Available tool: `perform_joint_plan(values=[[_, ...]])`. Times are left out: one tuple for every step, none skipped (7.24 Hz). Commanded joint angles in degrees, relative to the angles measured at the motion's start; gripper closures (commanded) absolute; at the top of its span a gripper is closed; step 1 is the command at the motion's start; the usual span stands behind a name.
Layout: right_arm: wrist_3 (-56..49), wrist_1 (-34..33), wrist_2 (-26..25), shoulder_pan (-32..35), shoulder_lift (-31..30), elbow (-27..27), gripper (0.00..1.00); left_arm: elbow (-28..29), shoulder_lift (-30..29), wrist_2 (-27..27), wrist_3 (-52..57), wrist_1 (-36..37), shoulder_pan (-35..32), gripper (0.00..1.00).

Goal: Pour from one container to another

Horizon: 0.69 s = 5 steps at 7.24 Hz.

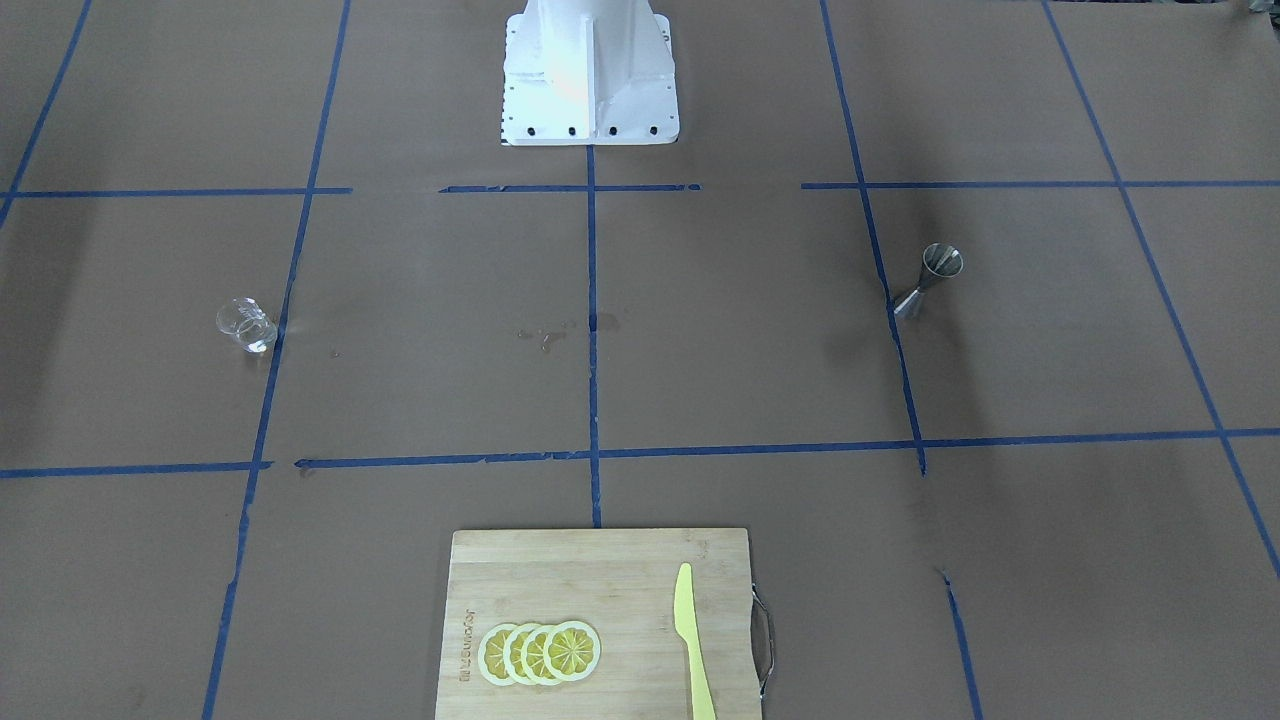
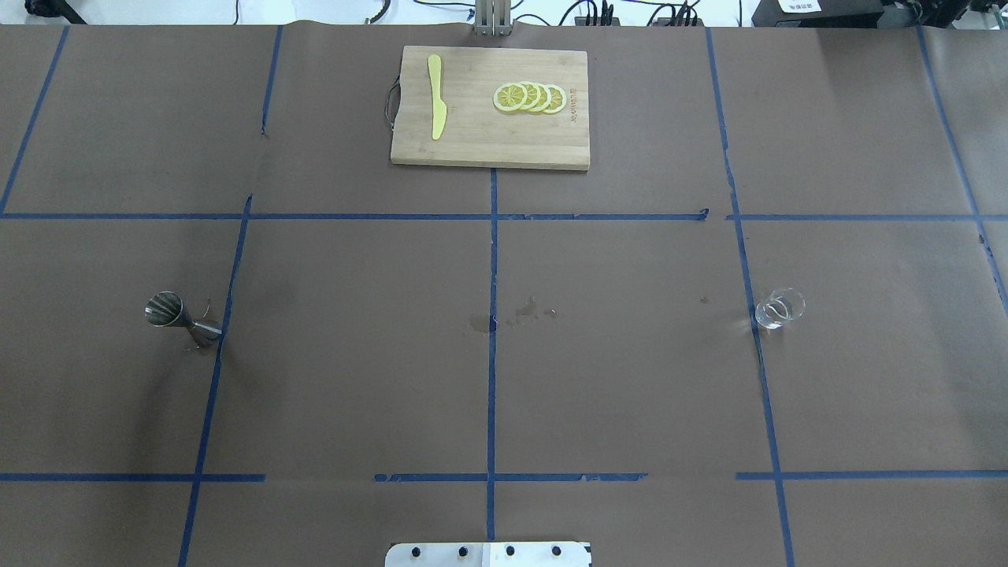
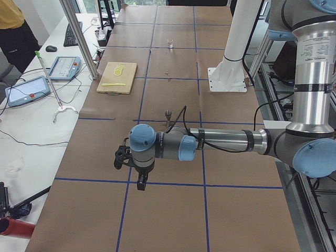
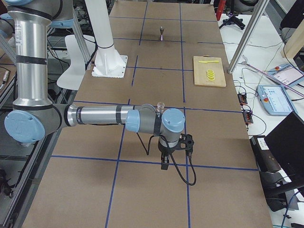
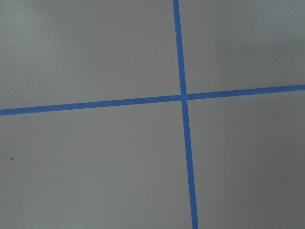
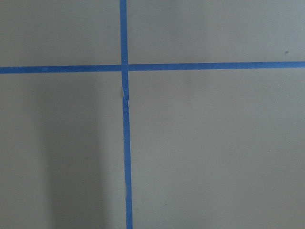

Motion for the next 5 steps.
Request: perform_joint_plan(values=[[0.1,0.0,0.03,-0.01,0.13,0.37,0.0,-0.18,-0.46,-0.03,0.1,-0.37,0.0,0.0],[0.1,0.0,0.03,-0.18,0.22,0.37,0.0,-0.09,-0.38,-0.03,0.1,-1.15,0.09,0.0],[0.19,0.09,0.03,-0.53,0.65,0.37,0.0,-0.27,-0.46,-0.03,0.01,-2.81,0.09,0.0],[0.28,0.0,0.11,-0.8,0.74,0.89,0.0,-0.01,-0.47,0.5,0.01,-6.75,0.18,0.0],[0.37,0.35,0.2,-1.06,1.01,0.98,0.0,0.17,-0.55,0.15,0.01,-8.79,1.74,0.0]])
